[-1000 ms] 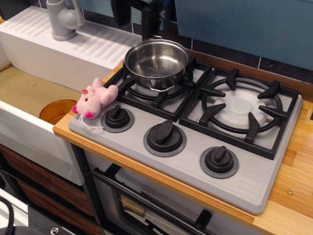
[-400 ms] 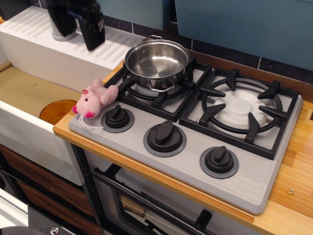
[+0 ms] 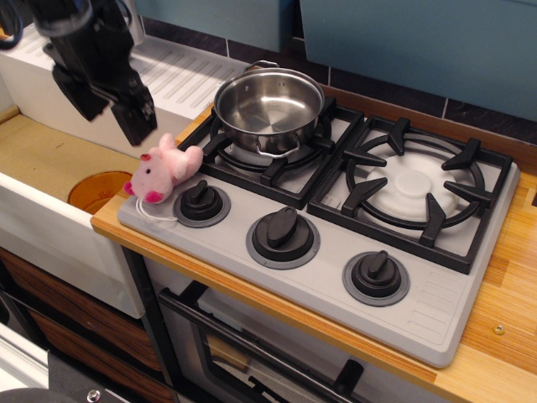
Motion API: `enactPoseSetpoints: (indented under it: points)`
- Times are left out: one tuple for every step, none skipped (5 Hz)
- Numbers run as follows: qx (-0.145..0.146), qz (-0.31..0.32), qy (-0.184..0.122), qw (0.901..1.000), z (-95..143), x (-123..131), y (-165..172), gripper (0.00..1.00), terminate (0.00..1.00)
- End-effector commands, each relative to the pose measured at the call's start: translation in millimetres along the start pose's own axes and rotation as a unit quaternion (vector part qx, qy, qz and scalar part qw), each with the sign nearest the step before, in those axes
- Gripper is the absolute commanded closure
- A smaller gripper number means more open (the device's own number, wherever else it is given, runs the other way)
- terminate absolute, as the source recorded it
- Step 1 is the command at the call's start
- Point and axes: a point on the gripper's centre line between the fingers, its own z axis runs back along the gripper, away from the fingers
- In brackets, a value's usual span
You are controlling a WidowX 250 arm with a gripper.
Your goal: Put pan on stove and put stuffedpig in pan
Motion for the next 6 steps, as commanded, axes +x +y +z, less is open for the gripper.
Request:
enactPoseSetpoints:
  points:
    - [0.027, -0.002, -0.042, 0.9987, -1, 1, -3, 0.00, 0.00]
    - [0.029, 0.003, -0.046, 0.9985, -9, -5, -11, 0.00, 0.00]
    - [0.033, 0.002, -0.054, 0.9980, -18, -8, -16, 0.00, 0.00]
    - [0.031, 0.002, -0.057, 0.9979, -25, -8, -20, 0.00, 0.00]
    - [0.026, -0.002, -0.058, 0.9979, -31, -6, -22, 0.00, 0.00]
    - [0.017, 0.008, -0.045, 0.9988, -37, 2, -23, 1.00, 0.00]
